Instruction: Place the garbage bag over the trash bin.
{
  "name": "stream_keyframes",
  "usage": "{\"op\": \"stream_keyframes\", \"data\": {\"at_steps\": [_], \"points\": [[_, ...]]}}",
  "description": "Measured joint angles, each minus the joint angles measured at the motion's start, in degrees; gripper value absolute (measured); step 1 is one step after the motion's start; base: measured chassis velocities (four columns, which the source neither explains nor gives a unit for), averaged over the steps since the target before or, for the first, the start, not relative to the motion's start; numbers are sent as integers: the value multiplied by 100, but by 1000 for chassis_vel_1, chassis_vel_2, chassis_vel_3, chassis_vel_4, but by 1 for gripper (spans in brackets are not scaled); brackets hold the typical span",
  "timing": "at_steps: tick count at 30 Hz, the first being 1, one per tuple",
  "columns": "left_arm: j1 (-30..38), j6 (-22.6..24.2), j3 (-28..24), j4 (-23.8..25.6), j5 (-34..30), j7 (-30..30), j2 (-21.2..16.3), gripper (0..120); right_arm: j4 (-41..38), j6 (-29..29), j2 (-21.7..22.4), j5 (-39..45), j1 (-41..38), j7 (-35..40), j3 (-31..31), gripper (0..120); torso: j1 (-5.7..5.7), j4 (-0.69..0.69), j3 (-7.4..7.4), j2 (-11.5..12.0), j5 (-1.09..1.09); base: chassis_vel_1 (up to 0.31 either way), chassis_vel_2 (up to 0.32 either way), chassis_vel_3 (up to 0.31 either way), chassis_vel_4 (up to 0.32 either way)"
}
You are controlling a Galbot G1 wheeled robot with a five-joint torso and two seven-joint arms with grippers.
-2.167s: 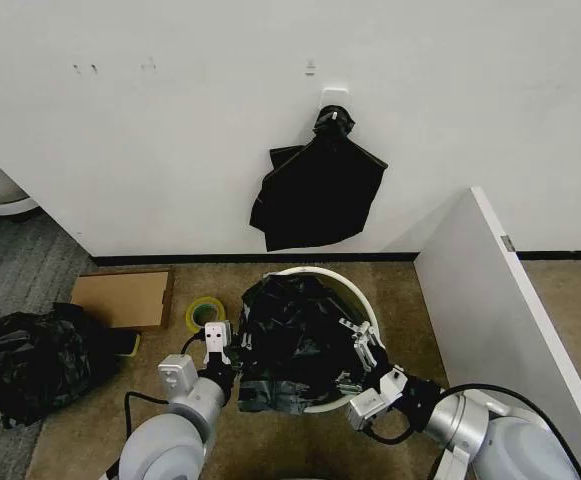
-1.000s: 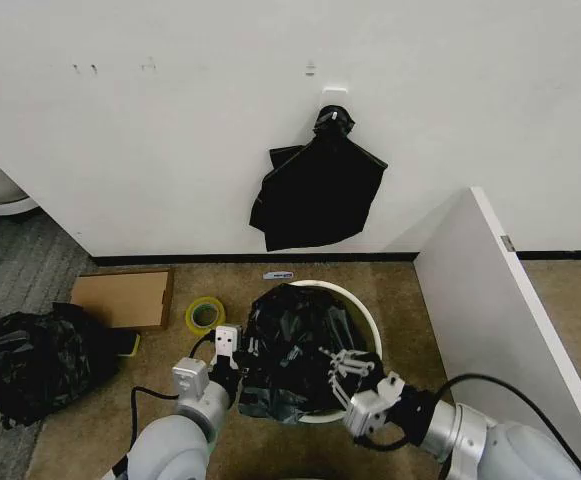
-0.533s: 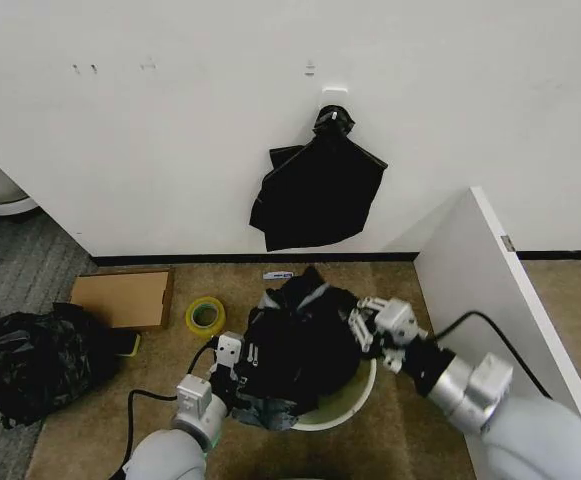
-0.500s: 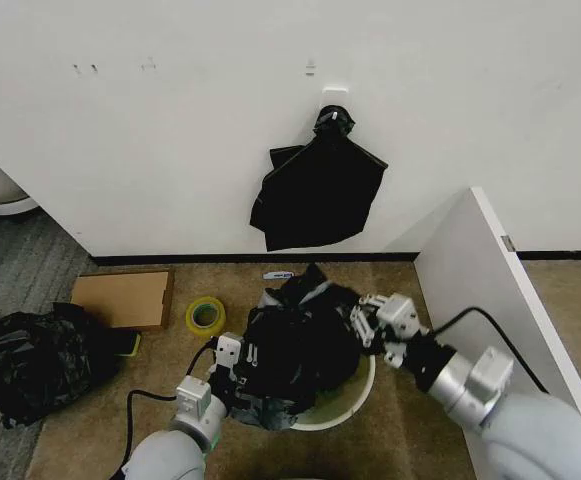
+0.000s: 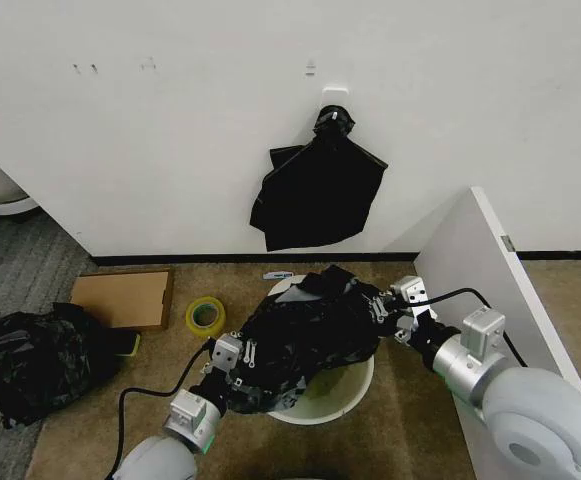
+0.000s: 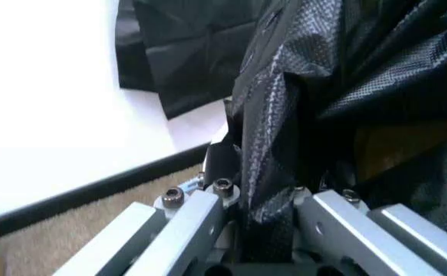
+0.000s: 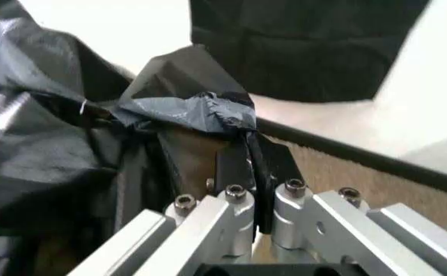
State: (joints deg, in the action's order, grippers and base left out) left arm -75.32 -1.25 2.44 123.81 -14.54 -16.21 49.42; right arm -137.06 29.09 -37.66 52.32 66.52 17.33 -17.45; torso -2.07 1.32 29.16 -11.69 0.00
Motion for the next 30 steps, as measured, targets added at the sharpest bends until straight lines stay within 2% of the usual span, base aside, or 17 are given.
{"op": "stream_keyframes", "data": {"at_steps": [5, 11, 19, 22, 25, 26, 30], "points": [[-61, -155, 29, -19, 161, 162, -43, 0, 121, 90, -12, 99, -34, 144, -1, 0, 0, -2, 0, 0, 0, 0, 0, 0, 0], [-66, -416, 93, -59, 141, 214, -33, 0, 262, 619, 20, 142, 97, 379, -69, 0, 0, -1, 0, 0, 0, 0, 0, 0, 0], [-5, -537, 119, -102, -107, 58, 19, 0, 433, 684, 6, 212, 297, 405, -215, 0, 0, 0, 0, 0, 0, 0, 0, 0, 0], [58, -309, 163, -73, -660, -153, 86, 0, 260, 515, -31, 223, 468, 377, -346, 1, 0, -1, 0, 0, 0, 0, 0, 0, 0], [148, -52, 234, -39, -1213, -383, 134, 0, 64, 372, -59, 223, 645, 361, -514, 11, 0, 0, 0, 0, -1, 0, 0, 0, 0], [195, 34, 260, -20, -1409, -458, 150, 0, -20, 311, -77, 232, 713, 362, -590, 18, 0, -1, 0, 0, 1, 0, 0, 0, 0], [257, 195, 295, 7, -1793, -576, 181, 0, -133, 257, -113, 310, 847, 387, -805, 26, 0, 0, 0, 0, -1, 0, 0, 0, 0]]}}
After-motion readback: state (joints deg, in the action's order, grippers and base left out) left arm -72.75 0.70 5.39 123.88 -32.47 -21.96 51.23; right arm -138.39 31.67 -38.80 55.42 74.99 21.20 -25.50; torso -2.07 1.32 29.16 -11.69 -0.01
